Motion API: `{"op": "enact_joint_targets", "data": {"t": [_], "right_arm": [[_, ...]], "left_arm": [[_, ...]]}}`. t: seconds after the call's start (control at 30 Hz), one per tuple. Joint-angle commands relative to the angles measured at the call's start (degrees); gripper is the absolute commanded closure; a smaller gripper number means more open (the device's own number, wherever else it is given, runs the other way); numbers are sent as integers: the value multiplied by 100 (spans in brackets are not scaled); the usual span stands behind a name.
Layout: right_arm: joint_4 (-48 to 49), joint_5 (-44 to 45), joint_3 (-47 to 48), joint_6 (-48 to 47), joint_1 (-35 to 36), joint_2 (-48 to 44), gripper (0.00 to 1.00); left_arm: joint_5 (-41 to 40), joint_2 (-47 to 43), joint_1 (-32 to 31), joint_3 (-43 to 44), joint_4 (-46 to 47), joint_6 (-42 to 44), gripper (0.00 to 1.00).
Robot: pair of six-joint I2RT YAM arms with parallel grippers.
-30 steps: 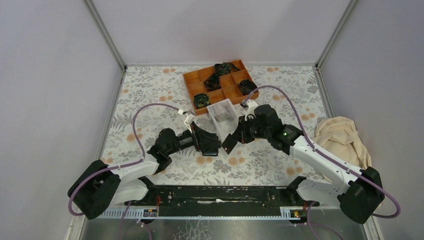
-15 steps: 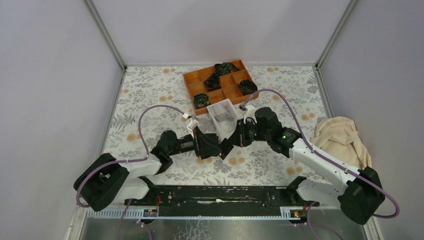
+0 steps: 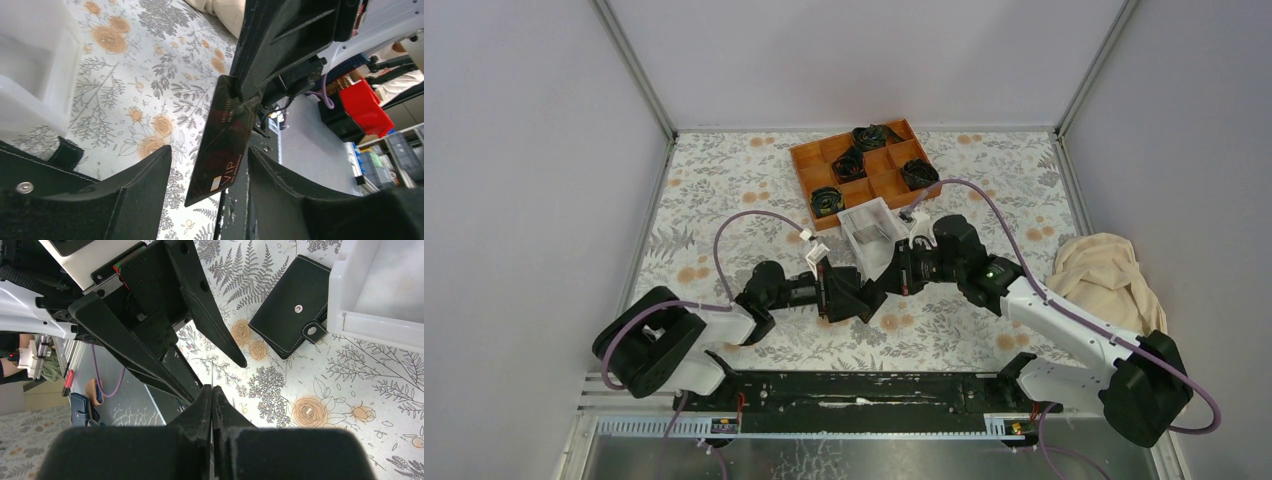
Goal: Put the credit cards into the card holder
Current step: Pick up the credit card from the storage box.
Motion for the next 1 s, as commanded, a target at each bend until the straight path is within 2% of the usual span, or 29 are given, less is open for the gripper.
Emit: {"op": "enact_joint_targets", "data": {"t": [0.0,0.13,0.2,0.37,0.43,0.47,0.5,0.6,0.67,0.97], "right_arm": [[258,-269,46,-16,33,109,100],[200,-289,104,-94,29,186,100],[121,-276,135,-134,25,197,100],[-28,-190,201,-204,24,141,100],[-92,-141,252,-234,20,132,100],[-124,-120,279,-244,24,123,97],[-163,-77,296,-252,24,108,90],[-305,189,319,-278,24,-18,60],[-320,443,260,-287,24,-183,50],[326,968,-348,120,120,-602,46]], "left_arm": [[506,325,-17,67,1168,-294,37],[756,699,-8,78,1867,-708,44],[852,855,20,57,2188,-895,50],[1093,1167,91,15,2846,-1350,80],[1098,1180,89,3,2860,-1372,90],[1084,1156,95,-22,2860,-1372,93],[1046,1112,93,-57,2860,-1364,95],[773,870,114,-248,2787,-1302,100],[391,668,128,-395,2528,-1192,100],[-1880,-122,-290,-983,1917,-1297,100]]}}
